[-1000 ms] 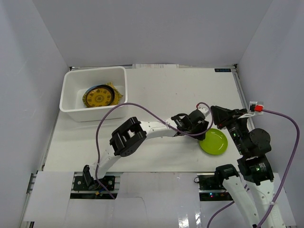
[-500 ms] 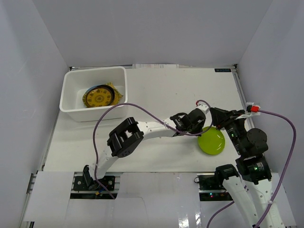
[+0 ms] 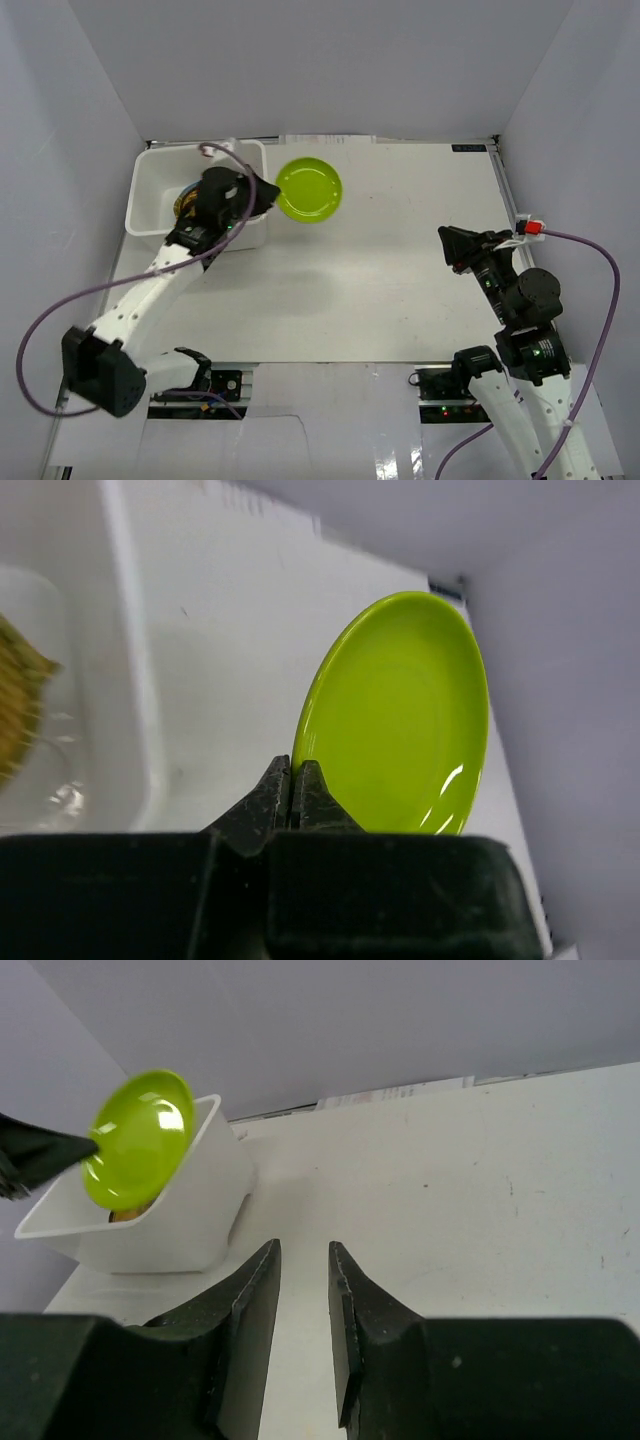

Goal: Place the plates into the plastic bin on the countertop

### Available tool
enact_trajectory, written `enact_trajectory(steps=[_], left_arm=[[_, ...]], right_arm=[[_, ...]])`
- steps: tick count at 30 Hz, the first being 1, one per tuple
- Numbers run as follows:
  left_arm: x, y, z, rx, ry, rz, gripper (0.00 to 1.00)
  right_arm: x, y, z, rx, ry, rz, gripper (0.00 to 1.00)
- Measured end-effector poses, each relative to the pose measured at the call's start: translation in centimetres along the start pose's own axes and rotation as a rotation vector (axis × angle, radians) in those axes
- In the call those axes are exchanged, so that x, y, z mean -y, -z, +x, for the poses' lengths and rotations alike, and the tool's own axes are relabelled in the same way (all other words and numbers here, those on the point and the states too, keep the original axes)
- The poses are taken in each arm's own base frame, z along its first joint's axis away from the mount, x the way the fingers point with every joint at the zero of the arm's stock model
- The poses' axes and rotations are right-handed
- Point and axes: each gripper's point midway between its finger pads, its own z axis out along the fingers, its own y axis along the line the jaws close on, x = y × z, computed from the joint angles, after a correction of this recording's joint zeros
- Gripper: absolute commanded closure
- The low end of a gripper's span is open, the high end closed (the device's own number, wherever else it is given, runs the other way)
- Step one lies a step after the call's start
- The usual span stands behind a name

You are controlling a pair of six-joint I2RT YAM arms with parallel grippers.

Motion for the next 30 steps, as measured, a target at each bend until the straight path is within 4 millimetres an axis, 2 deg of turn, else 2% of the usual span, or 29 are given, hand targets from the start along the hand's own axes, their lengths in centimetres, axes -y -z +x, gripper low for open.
enact_trajectory(steps=[1, 3, 5, 7, 9, 10, 11, 13, 15, 18, 23, 24, 25, 28, 30], left_arm=[[-1.1, 1.6, -3.3, 0.09, 0.027, -0.016, 1.0], [-3.3, 4.6, -7.9, 0.225, 0.065, -0.059, 1.0], [-6.4, 6.6, -10.9, 0.316, 0.111, -0.128, 1.0], [-10.0, 7.7, -12.3, 0.365, 0.166, -0.192, 1.0], [-14.2, 8.0, -12.2, 0.364, 0.225, -0.282, 1.0], [-16.9, 7.7, -11.7, 0.344, 0.26, -0.348, 1.0], [-18.7, 7.3, -11.1, 0.322, 0.284, -0.391, 1.0], [-21.8, 6.2, -9.4, 0.257, 0.325, -0.469, 1.0], [-23.9, 5.4, -7.4, 0.195, 0.35, -0.531, 1.0], [-24.9, 5.2, -6.3, 0.165, 0.356, -0.569, 1.0], [-26.2, 4.2, -6.7, 0.153, 0.338, -0.6, 0.98], [-26.6, 4.0, -6.6, 0.15, 0.337, -0.612, 0.93], [-27.0, 3.9, -6.3, 0.143, 0.338, -0.625, 0.83], [-27.8, 3.8, -5.9, 0.135, 0.335, -0.654, 0.81], [-28.0, 3.9, -5.9, 0.136, 0.33, -0.662, 0.67]], right_arm=[[-0.1, -0.2, 0.2, -0.006, -0.002, -0.008, 0.67], [-0.2, -0.6, 1.1, -0.032, -0.006, -0.027, 0.66], [-0.1, -1.4, 2.6, -0.087, -0.014, -0.042, 0.64], [-0.1, -2.3, 4.5, -0.161, -0.027, -0.063, 0.64], [-0.2, -3.1, 6.4, -0.238, -0.044, -0.086, 0.63], [-0.1, -3.4, 7.4, -0.274, -0.055, -0.095, 0.63], [0.0, -3.7, 8.3, -0.306, -0.067, -0.099, 0.63], [0.3, -3.8, 10.0, -0.362, -0.087, -0.1, 0.63], [0.3, -3.9, 10.7, -0.385, -0.099, -0.104, 0.63], [-0.2, -4.3, 10.4, -0.373, -0.099, -0.129, 0.63], [-0.5, -5.1, 10.7, -0.375, -0.108, -0.144, 0.62], [-0.5, -5.2, 10.8, -0.379, -0.111, -0.145, 0.62], [-0.5, -5.3, 10.9, -0.382, -0.114, -0.146, 0.62], [-0.8, -5.6, 11.1, -0.388, -0.117, -0.153, 0.62], [-0.8, -5.7, 11.4, -0.394, -0.117, -0.154, 0.62]])
